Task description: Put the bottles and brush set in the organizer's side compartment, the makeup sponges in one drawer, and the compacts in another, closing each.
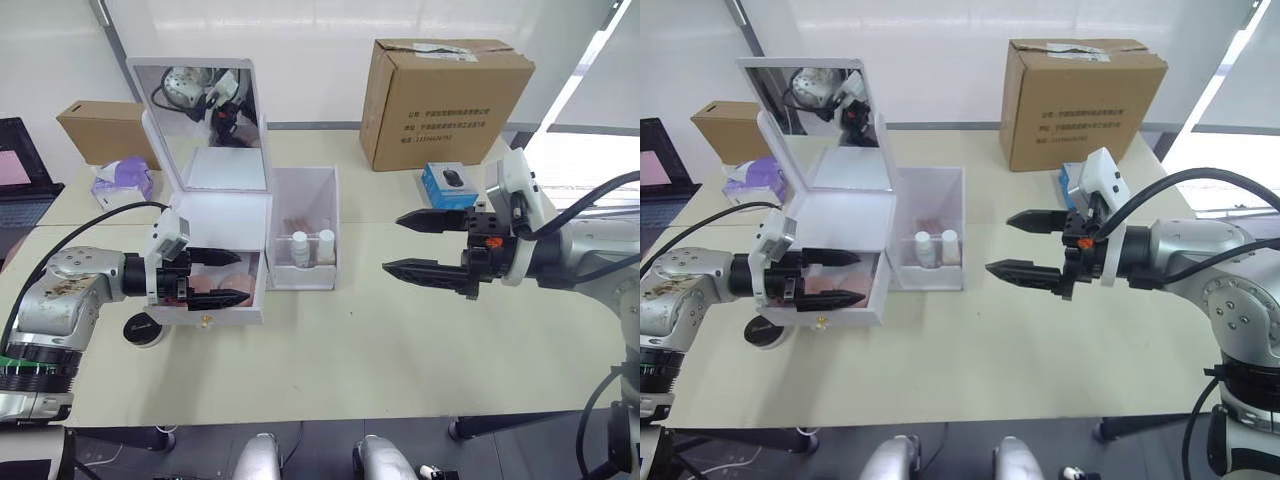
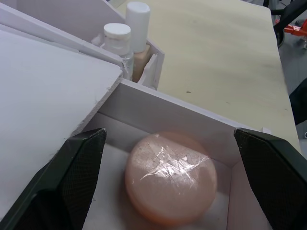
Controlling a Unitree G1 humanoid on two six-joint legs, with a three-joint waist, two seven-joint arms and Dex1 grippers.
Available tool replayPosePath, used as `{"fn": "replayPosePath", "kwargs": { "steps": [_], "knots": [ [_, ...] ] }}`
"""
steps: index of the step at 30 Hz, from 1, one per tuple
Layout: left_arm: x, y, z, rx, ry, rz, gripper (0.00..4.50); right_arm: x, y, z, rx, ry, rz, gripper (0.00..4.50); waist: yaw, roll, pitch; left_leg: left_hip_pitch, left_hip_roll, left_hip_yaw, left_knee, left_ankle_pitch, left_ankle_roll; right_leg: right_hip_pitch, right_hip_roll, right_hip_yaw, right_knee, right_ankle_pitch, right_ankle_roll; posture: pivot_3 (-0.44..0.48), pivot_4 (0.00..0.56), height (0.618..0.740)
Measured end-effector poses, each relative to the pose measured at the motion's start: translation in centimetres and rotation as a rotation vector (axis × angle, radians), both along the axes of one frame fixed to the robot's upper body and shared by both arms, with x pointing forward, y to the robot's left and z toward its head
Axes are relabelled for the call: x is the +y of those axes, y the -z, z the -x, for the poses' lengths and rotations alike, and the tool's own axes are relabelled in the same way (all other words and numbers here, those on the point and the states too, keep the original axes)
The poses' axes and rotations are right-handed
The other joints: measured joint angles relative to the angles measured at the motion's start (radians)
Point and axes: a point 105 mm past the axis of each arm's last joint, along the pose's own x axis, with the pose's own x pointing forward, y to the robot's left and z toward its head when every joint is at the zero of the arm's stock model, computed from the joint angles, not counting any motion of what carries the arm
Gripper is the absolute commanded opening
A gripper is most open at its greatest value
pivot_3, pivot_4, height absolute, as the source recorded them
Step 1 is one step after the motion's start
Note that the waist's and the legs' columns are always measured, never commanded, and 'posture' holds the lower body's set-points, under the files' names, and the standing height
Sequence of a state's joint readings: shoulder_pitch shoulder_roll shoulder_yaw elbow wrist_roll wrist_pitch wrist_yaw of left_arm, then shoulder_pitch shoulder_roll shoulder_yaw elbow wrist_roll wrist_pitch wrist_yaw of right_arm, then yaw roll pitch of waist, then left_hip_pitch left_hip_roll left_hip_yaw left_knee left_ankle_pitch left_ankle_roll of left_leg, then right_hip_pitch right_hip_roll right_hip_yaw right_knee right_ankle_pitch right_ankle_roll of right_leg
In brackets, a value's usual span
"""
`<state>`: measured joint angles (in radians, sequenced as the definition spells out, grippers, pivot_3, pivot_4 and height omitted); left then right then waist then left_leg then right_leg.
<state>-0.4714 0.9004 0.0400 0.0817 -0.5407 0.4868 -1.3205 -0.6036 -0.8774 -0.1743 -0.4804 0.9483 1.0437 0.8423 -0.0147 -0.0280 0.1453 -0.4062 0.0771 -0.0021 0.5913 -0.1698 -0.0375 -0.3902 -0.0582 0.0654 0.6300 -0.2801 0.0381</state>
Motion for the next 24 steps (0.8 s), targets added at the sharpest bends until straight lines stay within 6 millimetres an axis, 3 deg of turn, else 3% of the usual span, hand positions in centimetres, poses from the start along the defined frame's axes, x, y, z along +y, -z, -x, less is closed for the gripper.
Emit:
{"fn": "replayPosePath", "kwargs": {
  "steps": [4, 10, 12, 15, 18, 21, 24],
  "knots": [
    [0.4, -1.6, 0.7, -0.029, -0.007, -0.005, 4.49, 0.0, -0.2, -0.2, 0.005, -0.003, -0.004, 4.5, -0.001, 0.0, 0.0, 0.0, 0.0, 0.0, 0.0, 0.0, 0.0, 0.0, 0.0, 0.001, 0.0, 0.0, 0.0, 0.0, 0.15, 0.74],
    [1.5, -3.7, 3.7, 0.015, -0.058, 0.078, 4.49, 0.6, -0.4, -0.5, 0.019, -0.049, 0.009, 4.5, -0.015, 0.0, 0.0, 0.002, 0.002, 0.001, -0.001, 0.0, 0.0, -0.001, 0.002, 0.002, 0.0, 0.0, 0.0, 0.0, 0.15, 0.74],
    [2.5, -3.5, 5.0, 0.058, -0.113, 0.122, 4.49, 1.0, -0.6, -0.7, 0.017, -0.066, 0.015, 4.5, -0.024, 0.0, 0.0, 0.002, 0.002, 0.001, -0.001, 0.0, 0.0, -0.001, 0.002, 0.003, 0.001, 0.0, 0.0, 0.0, 0.15, 0.74],
    [4.2, -1.5, 7.4, 0.15, -0.223, 0.192, 4.49, 1.4, -1.0, -0.8, 0.016, -0.093, 0.018, 4.5, -0.031, 0.001, 0.0, 0.004, 0.003, 0.003, -0.001, 0.0, 0.0, -0.002, 0.002, 0.003, 0.0, -0.001, -0.001, 0.0, 0.15, 0.74],
    [5.7, 0.5, 9.5, 0.195, -0.351, 0.274, 3.92, 1.5, -1.2, -1.2, 0.023, -0.111, 0.024, 4.5, -0.03, -0.001, 0.001, 0.006, 0.005, 0.003, -0.001, 0.0, 0.0, -0.002, 0.002, 0.002, 0.0, -0.002, -0.003, 0.0, 0.15, 0.74],
    [7.0, 1.6, 11.6, 0.219, -0.464, 0.297, 2.96, 1.9, -1.4, -1.7, 0.019, -0.131, 0.029, 4.5, -0.027, -0.002, 0.0, 0.008, 0.005, 0.004, -0.001, -0.002, -0.003, -0.005, 0.001, 0.002, -0.001, -0.002, -0.005, 0.0, 0.15, 0.74],
    [7.3, 2.5, 12.3, 0.22, -0.535, 0.363, 1.95, 2.2, -1.1, -2.1, 0.036, -0.146, 0.03, 4.5, -0.017, -0.002, 0.0, 0.005, 0.004, 0.007, -0.002, -0.005, -0.007, -0.007, -0.002, 0.002, -0.001, -0.002, -0.005, 0.0, 0.15, 0.74]
  ]
}}
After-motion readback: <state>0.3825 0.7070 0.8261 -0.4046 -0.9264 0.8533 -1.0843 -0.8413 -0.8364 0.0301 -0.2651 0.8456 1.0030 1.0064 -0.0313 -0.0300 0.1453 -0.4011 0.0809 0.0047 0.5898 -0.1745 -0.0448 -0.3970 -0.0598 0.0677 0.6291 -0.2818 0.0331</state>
